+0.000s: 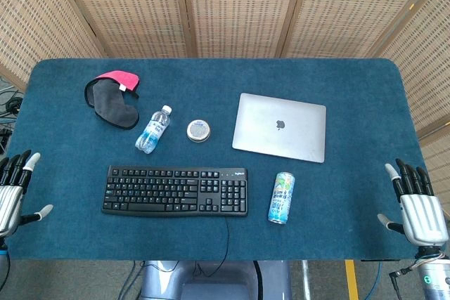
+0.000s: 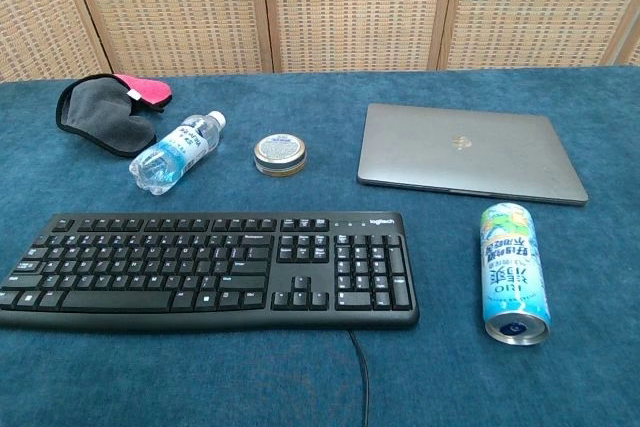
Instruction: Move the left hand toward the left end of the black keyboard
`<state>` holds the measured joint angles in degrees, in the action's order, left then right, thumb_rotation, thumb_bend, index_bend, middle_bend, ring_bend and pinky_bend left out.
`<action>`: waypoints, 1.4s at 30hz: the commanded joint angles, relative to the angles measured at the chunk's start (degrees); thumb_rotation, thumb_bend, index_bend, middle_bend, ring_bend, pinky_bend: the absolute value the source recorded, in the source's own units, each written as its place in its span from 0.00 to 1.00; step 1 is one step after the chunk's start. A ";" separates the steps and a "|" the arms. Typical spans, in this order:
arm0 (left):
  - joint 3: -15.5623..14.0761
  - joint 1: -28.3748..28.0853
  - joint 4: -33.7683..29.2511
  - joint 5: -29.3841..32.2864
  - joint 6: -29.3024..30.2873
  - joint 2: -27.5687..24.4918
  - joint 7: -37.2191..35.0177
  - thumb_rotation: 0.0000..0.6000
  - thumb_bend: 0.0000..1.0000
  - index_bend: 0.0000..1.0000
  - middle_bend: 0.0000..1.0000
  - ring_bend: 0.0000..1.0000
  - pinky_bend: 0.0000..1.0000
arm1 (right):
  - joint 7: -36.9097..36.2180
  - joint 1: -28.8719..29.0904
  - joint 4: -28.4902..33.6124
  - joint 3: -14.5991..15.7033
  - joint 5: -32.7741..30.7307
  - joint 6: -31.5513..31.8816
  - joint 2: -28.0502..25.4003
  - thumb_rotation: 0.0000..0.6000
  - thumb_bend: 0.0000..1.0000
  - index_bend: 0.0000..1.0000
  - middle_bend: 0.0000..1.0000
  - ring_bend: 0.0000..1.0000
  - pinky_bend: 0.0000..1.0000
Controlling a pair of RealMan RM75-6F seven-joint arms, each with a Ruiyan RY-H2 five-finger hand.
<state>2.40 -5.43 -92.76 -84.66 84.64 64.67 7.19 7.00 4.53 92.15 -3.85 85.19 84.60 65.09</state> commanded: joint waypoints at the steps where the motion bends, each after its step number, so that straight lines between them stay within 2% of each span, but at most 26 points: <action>1: -0.03 -0.02 -0.04 -0.06 0.01 0.04 0.28 1.00 0.00 0.00 0.00 0.00 0.00 | -0.11 0.02 0.01 -0.02 -0.04 -0.05 -0.04 1.00 0.00 0.00 0.00 0.00 0.00; 26: -0.25 0.03 -0.88 -0.02 -0.23 -0.15 0.35 1.00 0.01 0.00 0.00 0.00 0.00 | -0.44 0.30 -0.08 0.17 -0.17 -0.87 0.01 1.00 0.00 0.00 0.00 0.00 0.00; 30: -0.16 0.01 -1.02 -0.19 0.05 0.27 0.87 1.00 0.08 0.00 0.00 0.00 0.00 | -0.76 0.31 -0.15 0.11 -0.28 -0.93 -0.06 1.00 0.00 0.00 0.00 0.00 0.00; 32: 0.12 0.10 -1.00 -0.23 0.72 0.89 1.34 1.00 0.12 0.00 0.05 0.03 0.02 | -0.91 0.33 -0.16 0.13 -0.34 -1.04 -0.12 1.00 0.00 0.00 0.00 0.00 0.00; 36: 0.66 0.36 -0.95 -0.44 2.23 2.24 2.22 1.00 0.19 0.00 0.29 0.21 0.15 | -1.00 0.34 -0.09 0.19 -0.48 -1.23 -0.16 1.00 0.00 0.00 0.00 0.00 0.00; 38: 0.77 0.30 -0.89 -0.60 2.51 2.80 3.04 1.00 0.26 0.00 0.39 0.31 0.21 | -1.00 0.40 -0.04 0.21 -0.52 -1.40 -0.18 1.00 0.00 0.00 0.00 0.00 0.00; 40: 0.44 -0.03 -1.46 -0.87 1.72 2.77 3.83 1.00 0.36 0.00 0.49 0.40 0.26 | -0.99 0.41 0.04 0.29 -0.45 -1.46 -0.17 1.00 0.00 0.00 0.00 0.00 0.00; 42: -0.04 -0.65 -3.42 -0.67 -0.17 1.72 4.32 1.00 0.46 0.00 0.55 0.46 0.30 | -0.99 0.42 0.13 0.35 -0.35 -1.47 -0.22 1.00 0.00 0.00 0.00 0.00 0.00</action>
<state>2.74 -5.58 -94.84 -85.41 85.75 67.05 11.06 6.00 4.95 92.27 -3.51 84.82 83.14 64.88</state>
